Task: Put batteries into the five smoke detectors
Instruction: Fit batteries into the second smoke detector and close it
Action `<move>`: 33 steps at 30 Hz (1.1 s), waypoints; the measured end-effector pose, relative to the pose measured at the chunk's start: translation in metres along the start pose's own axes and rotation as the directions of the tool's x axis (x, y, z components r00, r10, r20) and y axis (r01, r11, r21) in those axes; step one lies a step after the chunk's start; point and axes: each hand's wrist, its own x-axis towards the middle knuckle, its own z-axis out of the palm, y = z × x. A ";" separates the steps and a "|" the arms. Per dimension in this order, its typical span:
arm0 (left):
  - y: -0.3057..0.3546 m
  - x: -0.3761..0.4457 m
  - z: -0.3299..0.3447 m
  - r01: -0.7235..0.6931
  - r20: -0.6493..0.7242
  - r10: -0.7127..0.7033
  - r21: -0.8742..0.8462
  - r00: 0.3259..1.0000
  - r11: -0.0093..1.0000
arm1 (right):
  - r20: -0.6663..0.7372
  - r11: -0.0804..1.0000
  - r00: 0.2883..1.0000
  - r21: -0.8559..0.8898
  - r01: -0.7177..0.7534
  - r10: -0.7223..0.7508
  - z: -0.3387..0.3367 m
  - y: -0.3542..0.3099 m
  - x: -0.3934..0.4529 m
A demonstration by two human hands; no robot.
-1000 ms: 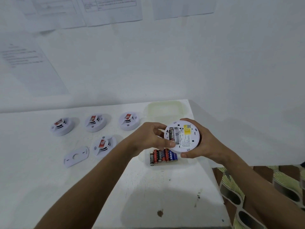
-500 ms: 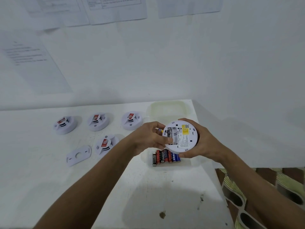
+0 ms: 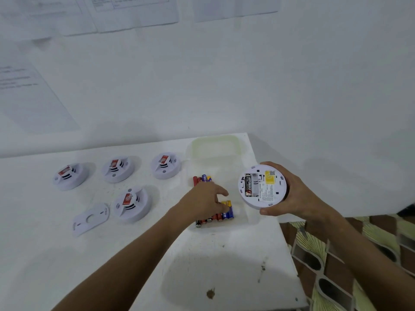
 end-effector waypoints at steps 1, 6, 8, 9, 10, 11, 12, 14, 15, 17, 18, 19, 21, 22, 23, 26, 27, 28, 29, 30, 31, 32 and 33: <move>0.002 0.003 0.004 -0.001 0.014 0.000 0.077 1.000 0.997 | -0.006 1.000 1.000 -0.006 -0.003 0.003 -0.001 0.001 -0.002; 0.011 0.013 0.018 0.022 0.019 -0.027 0.219 0.999 0.975 | -0.022 1.000 1.000 0.005 -0.006 0.006 -0.003 0.004 -0.009; 0.012 0.015 0.018 0.036 0.007 -0.039 0.212 0.999 0.977 | -0.025 1.000 1.000 0.007 -0.009 0.009 -0.003 0.004 -0.010; 0.011 0.016 0.019 0.042 0.004 -0.044 0.203 0.999 0.978 | -0.027 1.000 1.000 0.006 -0.012 0.012 -0.002 0.004 -0.010; 0.011 0.017 0.020 0.048 0.007 -0.050 0.193 0.999 0.980 | -0.027 1.000 1.000 0.007 -0.014 0.014 -0.002 0.004 -0.010; 0.011 0.017 0.021 0.054 0.013 -0.057 0.184 0.998 0.982 | -0.028 1.000 0.999 0.008 -0.017 0.017 -0.002 0.004 -0.010; 0.011 0.017 0.022 0.062 0.023 -0.067 0.175 0.997 0.983 | -0.028 1.000 0.999 0.010 -0.017 0.018 -0.002 0.005 -0.011; 0.011 0.015 0.024 0.065 0.041 -0.072 0.161 0.997 0.985 | -0.030 1.000 0.999 0.012 -0.019 0.019 -0.002 0.005 -0.012; 0.011 0.015 0.024 0.054 0.049 -0.062 0.147 0.997 0.988 | -0.032 1.000 0.999 0.013 -0.021 0.022 -0.002 0.006 -0.013; 0.012 0.014 0.024 0.036 0.051 -0.041 0.093 0.998 0.995 | -0.035 1.000 0.999 0.007 -0.025 0.025 -0.003 0.006 -0.013; 0.012 0.014 0.023 0.035 0.047 -0.037 0.061 0.998 0.998 | -0.037 1.000 0.999 0.004 -0.026 0.026 -0.004 0.006 -0.013; 0.012 0.014 0.023 0.034 0.042 -0.035 0.027 0.999 0.999 | -0.040 1.000 0.999 0.002 -0.028 0.028 -0.004 0.007 -0.013; 0.013 0.013 0.022 0.029 0.036 -0.028 -0.036 0.999 0.999 | -0.046 1.000 0.998 0.002 -0.029 0.029 -0.006 0.008 -0.014; 0.013 0.013 0.022 0.026 0.031 -0.023 -0.069 0.999 0.997 | -0.049 1.000 0.998 0.002 -0.029 0.029 -0.006 0.008 -0.014; 0.012 0.012 0.022 0.020 0.021 -0.018 -0.106 1.000 0.994 | -0.052 0.999 0.998 0.002 -0.032 0.032 -0.006 0.008 -0.014; 0.009 0.008 0.018 -0.012 -0.039 0.004 -0.194 0.999 0.981 | -0.050 1.000 0.998 -0.001 -0.031 0.031 -0.008 0.008 -0.014; 0.008 0.007 0.016 -0.026 -0.062 0.013 -0.209 0.998 0.978 | -0.051 1.000 0.998 -0.003 -0.029 0.029 -0.008 0.007 -0.014; 0.007 0.006 0.013 -0.036 -0.082 0.018 -0.223 0.996 0.974 | -0.052 1.000 0.998 -0.002 -0.027 0.027 -0.008 0.007 -0.013; 0.006 0.004 0.009 -0.043 -0.104 0.018 -0.240 0.994 0.970 | -0.052 1.000 0.998 0.000 -0.026 0.026 -0.008 0.006 -0.013; 0.006 0.002 0.005 -0.047 -0.136 0.011 -0.261 0.991 0.964 | -0.050 1.000 0.998 0.003 -0.023 0.023 -0.007 0.005 -0.012; 0.007 0.000 0.000 -0.057 -0.184 0.002 -0.291 0.983 0.955 | -0.048 1.000 0.999 0.004 -0.018 0.018 -0.007 0.004 -0.010; 0.008 -0.003 -0.006 -0.074 -0.248 -0.010 -0.328 0.969 0.942 | -0.045 1.000 0.999 0.003 -0.010 0.010 -0.006 0.003 -0.009; 0.010 -0.005 -0.012 -0.098 -0.318 -0.026 -0.367 0.948 0.925 | -0.044 1.000 0.999 0.002 -0.002 0.002 -0.004 0.002 -0.007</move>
